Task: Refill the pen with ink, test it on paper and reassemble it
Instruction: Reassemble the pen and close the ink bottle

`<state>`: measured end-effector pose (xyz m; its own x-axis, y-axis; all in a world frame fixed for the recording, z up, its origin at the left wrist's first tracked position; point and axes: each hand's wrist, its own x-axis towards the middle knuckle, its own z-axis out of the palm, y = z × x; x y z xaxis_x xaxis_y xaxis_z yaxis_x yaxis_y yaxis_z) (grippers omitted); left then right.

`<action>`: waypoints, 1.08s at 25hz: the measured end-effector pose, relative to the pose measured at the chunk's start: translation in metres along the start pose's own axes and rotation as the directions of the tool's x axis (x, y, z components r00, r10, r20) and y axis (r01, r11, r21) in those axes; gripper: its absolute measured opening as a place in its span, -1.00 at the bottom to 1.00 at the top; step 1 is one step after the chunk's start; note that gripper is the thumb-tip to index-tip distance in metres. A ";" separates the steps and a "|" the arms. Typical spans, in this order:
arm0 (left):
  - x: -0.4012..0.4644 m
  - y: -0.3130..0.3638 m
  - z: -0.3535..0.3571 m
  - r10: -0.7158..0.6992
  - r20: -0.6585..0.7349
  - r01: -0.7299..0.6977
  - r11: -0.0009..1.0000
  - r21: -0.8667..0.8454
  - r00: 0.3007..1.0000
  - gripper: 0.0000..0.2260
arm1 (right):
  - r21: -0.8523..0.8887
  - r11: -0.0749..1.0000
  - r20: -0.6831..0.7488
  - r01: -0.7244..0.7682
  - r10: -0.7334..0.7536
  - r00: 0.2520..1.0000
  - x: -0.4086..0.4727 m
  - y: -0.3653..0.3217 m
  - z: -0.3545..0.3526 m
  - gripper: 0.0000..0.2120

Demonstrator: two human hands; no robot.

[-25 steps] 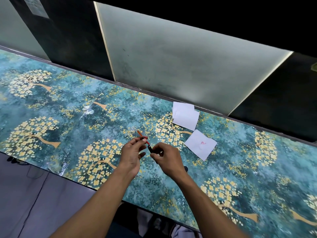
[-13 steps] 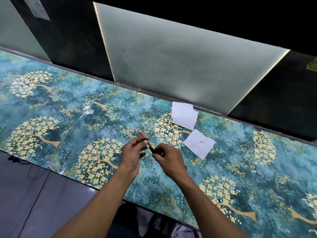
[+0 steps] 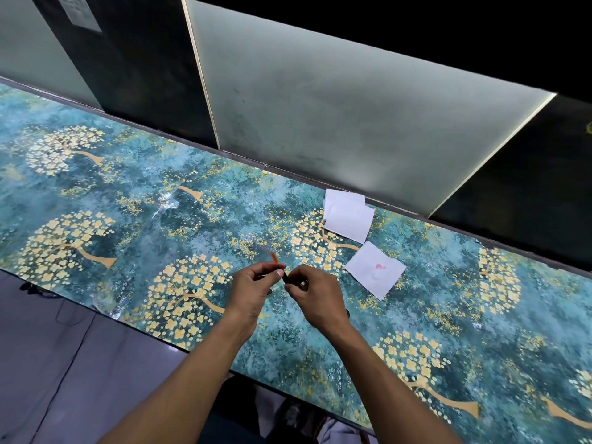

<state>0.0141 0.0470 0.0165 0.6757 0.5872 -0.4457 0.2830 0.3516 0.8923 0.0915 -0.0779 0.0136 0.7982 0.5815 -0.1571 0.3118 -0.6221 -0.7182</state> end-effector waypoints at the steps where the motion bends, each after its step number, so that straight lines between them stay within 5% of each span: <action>1: 0.000 0.000 0.001 0.010 0.026 -0.011 1.000 0.028 1.000 -0.89 | 0.016 1.000 0.000 0.001 -0.001 1.000 0.000 0.001 0.000 -0.93; 5: 0.000 -0.003 0.004 0.026 0.086 -0.026 1.000 0.002 0.996 -0.80 | 0.155 0.988 -0.019 -0.002 0.005 1.000 0.002 0.001 -0.004 -0.95; 12: 0.001 -0.001 0.007 0.048 -0.017 -0.049 0.994 -0.102 0.999 -0.90 | 0.214 0.977 0.016 0.010 -0.013 1.000 0.019 0.013 -0.021 -0.89; 18: 0.002 0.000 -0.017 -0.019 0.011 0.021 0.970 -0.242 1.000 -0.85 | -0.167 0.981 0.084 -0.103 0.118 0.989 0.061 0.044 -0.024 -0.92; 23: -0.004 0.003 -0.020 -0.045 0.090 0.070 0.951 -0.301 0.995 -0.83 | -0.547 0.834 0.264 0.073 0.088 0.961 0.080 0.031 0.004 -0.83; 27: 0.000 0.004 -0.026 -0.055 0.100 0.083 0.951 -0.297 0.993 -0.79 | -0.684 0.705 0.337 0.187 0.078 0.938 0.084 0.027 0.018 -0.86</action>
<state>-0.0030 0.0674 0.0184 0.7239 0.4906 -0.4851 0.1235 0.5996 0.7907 0.1584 -0.0365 -0.0313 0.5995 0.6739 -0.4318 0.7219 -0.6883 -0.0721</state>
